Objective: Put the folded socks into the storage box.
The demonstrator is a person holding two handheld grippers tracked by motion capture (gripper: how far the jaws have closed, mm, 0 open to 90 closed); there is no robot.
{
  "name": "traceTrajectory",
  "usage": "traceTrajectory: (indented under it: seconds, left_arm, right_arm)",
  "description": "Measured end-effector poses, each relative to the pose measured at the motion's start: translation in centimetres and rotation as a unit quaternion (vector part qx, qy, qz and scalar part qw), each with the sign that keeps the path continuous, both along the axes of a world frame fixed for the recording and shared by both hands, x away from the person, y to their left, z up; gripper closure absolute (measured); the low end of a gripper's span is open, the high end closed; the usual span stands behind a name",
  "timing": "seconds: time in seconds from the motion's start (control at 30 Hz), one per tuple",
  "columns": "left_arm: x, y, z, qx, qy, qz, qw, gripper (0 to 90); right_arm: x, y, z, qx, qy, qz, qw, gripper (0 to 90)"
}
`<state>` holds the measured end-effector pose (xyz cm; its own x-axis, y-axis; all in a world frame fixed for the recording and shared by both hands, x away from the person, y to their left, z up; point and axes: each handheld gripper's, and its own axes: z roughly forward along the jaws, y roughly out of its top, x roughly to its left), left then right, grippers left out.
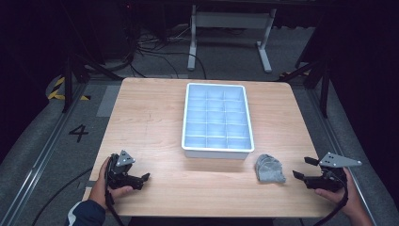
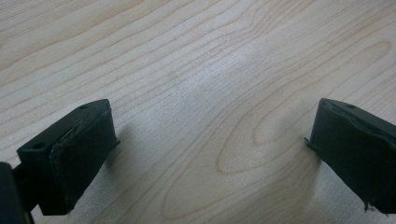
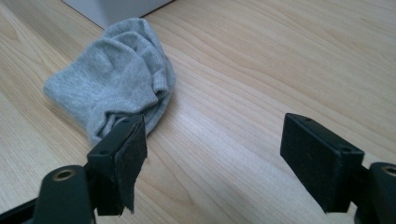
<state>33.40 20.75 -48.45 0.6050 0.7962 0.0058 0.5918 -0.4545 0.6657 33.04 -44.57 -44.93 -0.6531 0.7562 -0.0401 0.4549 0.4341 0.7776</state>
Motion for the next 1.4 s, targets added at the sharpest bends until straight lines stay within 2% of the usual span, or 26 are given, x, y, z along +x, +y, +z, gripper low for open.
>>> traceTrajectory:
  seconds: [0.07, 0.23, 0.5, 0.73, 1.07, 1.27, 1.4]
  left_arm:
    - [0.0, 0.0, 0.0, 0.000, 0.000, 0.000, 1.0000, 0.7]
    - [0.0, 0.0, 0.0, 0.000, 0.000, 0.000, 1.0000, 0.7]
    - [0.0, 0.0, 0.0, 0.000, 0.000, 0.000, 1.0000, 0.6]
    - [0.0, 0.0, 0.0, 0.000, 0.000, 0.000, 1.0000, 0.7]
    - [0.0, 0.0, 0.0, 0.000, 0.000, 0.000, 1.0000, 0.7]
    - [0.0, 0.0, 0.0, 0.000, 0.000, 0.000, 1.0000, 0.7]
    - [0.0, 0.0, 0.0, 0.000, 0.000, 0.000, 1.0000, 0.6]
  right_arm:
    - [0.1, 0.2, 0.3, -0.003, -0.001, 0.005, 1.0000, 23.8]
    - [0.8, 1.4, 1.3, -0.016, -0.002, 0.038, 0.9992, 24.0]
    - [1.5, 3.1, 1.5, -0.028, 0.012, 0.078, 0.9965, 23.9]
    - [2.0, 4.1, 1.4, -0.039, 0.022, 0.093, 0.9946, 23.6]
    - [3.1, 5.9, 1.2, -0.063, 0.034, 0.119, 0.9902, 23.1]
    - [4.2, 6.9, 0.9, -0.071, 0.048, 0.128, 0.9880, 22.9]
    - [5.0, 7.5, 0.5, -0.080, 0.060, 0.138, 0.9854, 22.5]
